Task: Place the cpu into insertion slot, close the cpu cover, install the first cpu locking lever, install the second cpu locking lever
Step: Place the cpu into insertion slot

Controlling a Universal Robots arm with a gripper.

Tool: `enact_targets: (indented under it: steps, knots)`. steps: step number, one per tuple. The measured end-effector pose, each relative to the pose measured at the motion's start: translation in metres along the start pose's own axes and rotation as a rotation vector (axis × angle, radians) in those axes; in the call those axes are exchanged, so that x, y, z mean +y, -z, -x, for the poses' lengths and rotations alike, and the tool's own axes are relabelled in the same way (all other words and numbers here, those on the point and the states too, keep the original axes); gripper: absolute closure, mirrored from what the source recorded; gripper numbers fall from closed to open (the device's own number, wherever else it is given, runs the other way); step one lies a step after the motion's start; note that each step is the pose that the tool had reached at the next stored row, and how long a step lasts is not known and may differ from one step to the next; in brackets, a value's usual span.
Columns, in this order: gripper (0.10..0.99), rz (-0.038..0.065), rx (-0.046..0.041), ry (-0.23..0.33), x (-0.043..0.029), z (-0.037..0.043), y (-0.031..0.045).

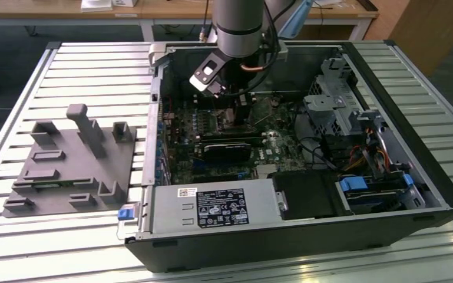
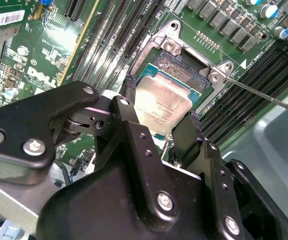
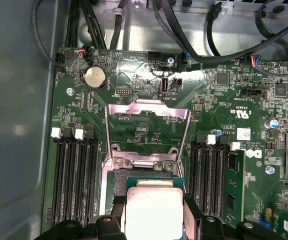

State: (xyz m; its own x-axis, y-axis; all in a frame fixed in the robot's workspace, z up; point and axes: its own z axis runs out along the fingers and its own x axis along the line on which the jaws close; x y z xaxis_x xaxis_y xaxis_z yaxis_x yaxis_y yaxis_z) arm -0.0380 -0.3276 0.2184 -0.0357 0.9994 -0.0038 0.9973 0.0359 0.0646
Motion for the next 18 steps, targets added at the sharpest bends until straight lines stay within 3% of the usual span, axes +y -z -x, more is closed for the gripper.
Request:
enact_targets:
  steps: [18]
  knots:
    - [0.545,0.000,-0.0025,-0.023,-0.0008,-0.0042,-0.0078]
